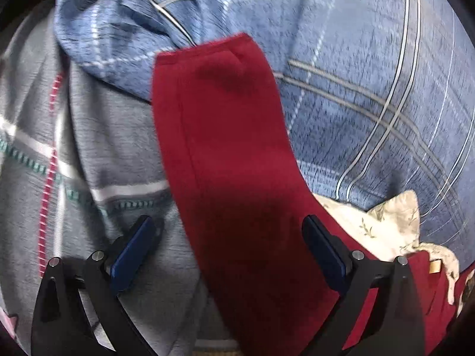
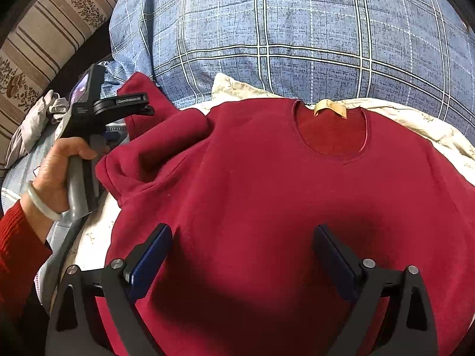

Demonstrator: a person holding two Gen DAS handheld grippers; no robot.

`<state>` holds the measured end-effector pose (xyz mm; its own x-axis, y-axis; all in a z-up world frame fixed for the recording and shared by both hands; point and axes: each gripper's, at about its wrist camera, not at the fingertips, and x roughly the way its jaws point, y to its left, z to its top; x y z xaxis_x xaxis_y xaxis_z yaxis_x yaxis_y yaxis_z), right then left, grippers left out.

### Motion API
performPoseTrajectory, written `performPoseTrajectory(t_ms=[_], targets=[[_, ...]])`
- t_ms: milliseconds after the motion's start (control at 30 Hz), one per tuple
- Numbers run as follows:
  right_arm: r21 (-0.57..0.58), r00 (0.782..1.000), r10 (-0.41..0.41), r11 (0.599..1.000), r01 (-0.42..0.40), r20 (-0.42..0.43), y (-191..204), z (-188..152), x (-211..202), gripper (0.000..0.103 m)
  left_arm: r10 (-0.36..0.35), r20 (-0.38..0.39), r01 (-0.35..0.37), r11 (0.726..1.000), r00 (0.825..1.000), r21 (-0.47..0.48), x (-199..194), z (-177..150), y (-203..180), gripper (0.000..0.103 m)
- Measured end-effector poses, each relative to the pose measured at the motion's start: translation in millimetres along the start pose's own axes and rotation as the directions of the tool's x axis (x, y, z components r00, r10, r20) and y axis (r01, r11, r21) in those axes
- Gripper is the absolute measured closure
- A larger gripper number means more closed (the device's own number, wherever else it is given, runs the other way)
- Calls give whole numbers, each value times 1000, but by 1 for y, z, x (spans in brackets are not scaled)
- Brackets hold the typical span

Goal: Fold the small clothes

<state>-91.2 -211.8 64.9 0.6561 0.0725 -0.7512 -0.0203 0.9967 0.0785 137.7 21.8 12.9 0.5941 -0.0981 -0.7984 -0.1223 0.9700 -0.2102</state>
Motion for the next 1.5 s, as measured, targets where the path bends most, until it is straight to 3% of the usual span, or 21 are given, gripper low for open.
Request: performPoseTrajectory(t_ms=[67,133,167,200,233,333,433,533,667,733,867,1000,1067,1100,1167,1200,1233,1300,1400,1500], targets=[[10,1000,6,1000,-6,-2,-1,-1,0,6,-43,-13,43,999,999,-3,6,-4,-3,12],[17,1000,12,1000,-12,2,-2,-1,0,6,-32,-42,34,999,999,30,14,-6,-5,53],[23,1000,17,1000,-17,5,-3,0,0,6,-22,-31,23,999,999,27,13,-6,-3,65],[28,1000,18,999,-18,8,-4,-1,-1,6,-37,-22,37,999,999,7,10,-5,1,92],[32,1000,16,999,-16,12,-5,-1,-2,6,-80,-25,79,997,996,-20,5,-3,6,98],[46,999,2,999,-4,39,-10,-2,-6,6,-175,1,175,983,985,-64,-27,3,11,98],[72,999,-7,997,3,54,-18,-6,-13,6,-202,70,203,979,977,1,-77,7,-2,98],[89,997,-23,996,17,76,-26,-13,-22,6,-296,136,289,955,945,70,-129,6,-21,98],[110,992,-71,992,59,108,-49,-15,-43,6,-422,128,396,899,898,186,-182,-19,-63,98],[137,985,-109,986,91,131,-68,-14,-58,6,-466,97,436,869,879,233,-187,-26,-88,98],[163,974,-192,972,172,122,-100,-16,-72,6,-534,-51,523,798,844,301,-183,-83,-146,98],[214,963,-254,950,230,93,-130,-36,-75,6,-535,-205,573,759,820,311,-149,-137,-192,93],[241,958,-277,937,252,75,-140,-49,-76,6,-494,-264,559,759,829,334,-143,-153,-202,89],[249,957,-282,934,256,72,-144,-54,-79,6,-475,-262,542,760,840,360,-149,-159,-201,81],[249,955,-287,933,261,72,-148,-61,-81,6,-479,-236,534,743,846,404,-164,-155,-195,58],[247,955,-288,933,262,73,-151,-63,-82,6,-493,-208,532,735,845,421,-178,-151,-184,39],[243,957,-282,935,257,73,-151,-64,-81,6,-503,-172,524,734,847,432,-189,-147,-175,28],[242,962,-264,940,240,74,-148,-61,-80,6,-498,-69,471,754,865,457,-209,-139,-149,24],[224,973,-215,956,191,87,-128,-44,-71,6,-324,47,262,834,945,486,-210,-131,-118,23],[154,981,-166,977,149,104,-94,-21,-56,6,-208,72,156,883,975,443,-184,-127,-90,23]])
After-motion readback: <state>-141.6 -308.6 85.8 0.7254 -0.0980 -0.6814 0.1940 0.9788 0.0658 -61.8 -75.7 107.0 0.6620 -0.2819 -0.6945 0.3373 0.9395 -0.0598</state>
